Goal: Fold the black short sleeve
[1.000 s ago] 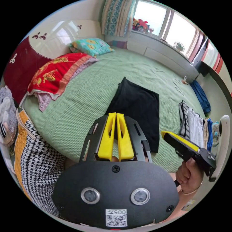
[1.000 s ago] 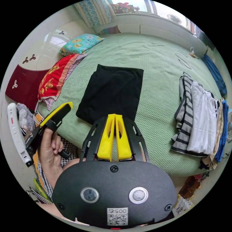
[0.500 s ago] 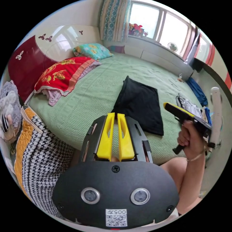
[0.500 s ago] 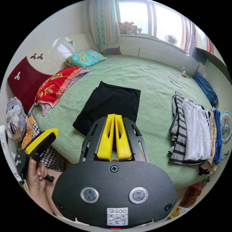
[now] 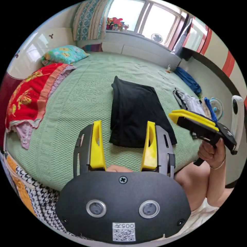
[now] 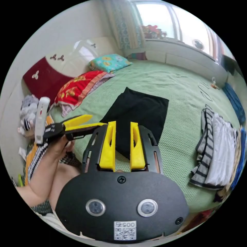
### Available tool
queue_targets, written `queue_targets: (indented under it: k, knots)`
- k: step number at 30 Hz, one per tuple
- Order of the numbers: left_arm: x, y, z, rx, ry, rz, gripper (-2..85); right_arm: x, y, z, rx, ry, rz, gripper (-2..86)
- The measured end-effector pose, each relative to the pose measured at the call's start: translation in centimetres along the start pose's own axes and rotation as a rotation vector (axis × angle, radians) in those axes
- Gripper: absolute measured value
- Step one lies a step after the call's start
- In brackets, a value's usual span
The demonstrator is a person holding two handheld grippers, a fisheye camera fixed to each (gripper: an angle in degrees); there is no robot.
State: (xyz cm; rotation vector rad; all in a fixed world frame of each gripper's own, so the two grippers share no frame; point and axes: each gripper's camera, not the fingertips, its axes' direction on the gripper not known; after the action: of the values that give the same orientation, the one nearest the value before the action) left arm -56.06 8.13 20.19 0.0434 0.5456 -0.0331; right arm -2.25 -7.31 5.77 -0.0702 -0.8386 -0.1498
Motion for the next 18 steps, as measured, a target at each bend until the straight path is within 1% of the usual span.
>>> queue_targets:
  k: [1, 2, 3, 5, 6, 7, 8, 9, 10, 11, 13, 15, 18]
  knots:
    - [-0.8, 0.0, -0.8, 0.046, 0.075, -0.037, 22.6, -0.6, -0.2, -0.1, 0.02, -0.014, -0.028, 9.7]
    - [-0.9, 0.0, -1.2, 0.078, 0.1, -0.04, 22.3, -1.0, -0.6, -0.2, 0.046, -0.008, -0.032, 10.5]
    - [-0.9, 0.0, -1.9, 0.113, 0.086, -0.023, 21.8, -1.0, -0.9, -0.2, 0.063, -0.001, -0.021, 11.0]
    - [-0.3, -0.5, -2.0, 0.101, -0.045, 0.066, 21.2, -1.0, -3.2, 0.2, 0.094, 0.027, 0.012, 11.3]
    - [0.1, -0.8, -1.7, 0.075, -0.124, 0.141, 21.4, -0.9, -4.0, 0.5, 0.086, 0.035, 0.019, 11.3]
    - [-0.3, -1.1, -1.5, 0.065, -0.159, 0.175, 21.9, -0.9, -5.6, 1.2, 0.056, 0.053, 0.011, 11.4]
    - [-0.7, -1.3, -1.4, 0.071, -0.152, 0.167, 22.3, -1.1, -7.2, 2.1, 0.025, 0.076, -0.013, 11.7]
    - [-2.1, -1.7, -1.4, 0.095, -0.096, 0.116, 22.8, -1.3, -7.9, 2.6, 0.007, 0.081, -0.027, 11.8]
    - [-3.5, -2.1, -1.3, 0.109, -0.04, 0.067, 22.8, -1.4, -9.2, 4.0, -0.05, 0.063, -0.045, 12.1]
    - [-4.1, -2.3, -1.2, 0.115, -0.028, 0.048, 22.7, -1.3, -10.2, 5.7, -0.134, 0.045, -0.03, 11.9]
    - [-5.5, -2.6, -0.5, 0.106, -0.042, 0.015, 22.2, -1.5, -10.4, 7.5, -0.174, 0.053, -0.012, 12.1]
    - [-5.8, -2.5, -0.1, 0.093, -0.043, 0.028, 21.7, -1.9, -9.9, 8.3, -0.159, 0.08, -0.003, 12.3]
    - [-6.4, -2.1, 0.3, 0.096, -0.112, 0.024, 20.7, -2.3, -10.5, 9.0, -0.186, 0.048, 0.03, 12.3]
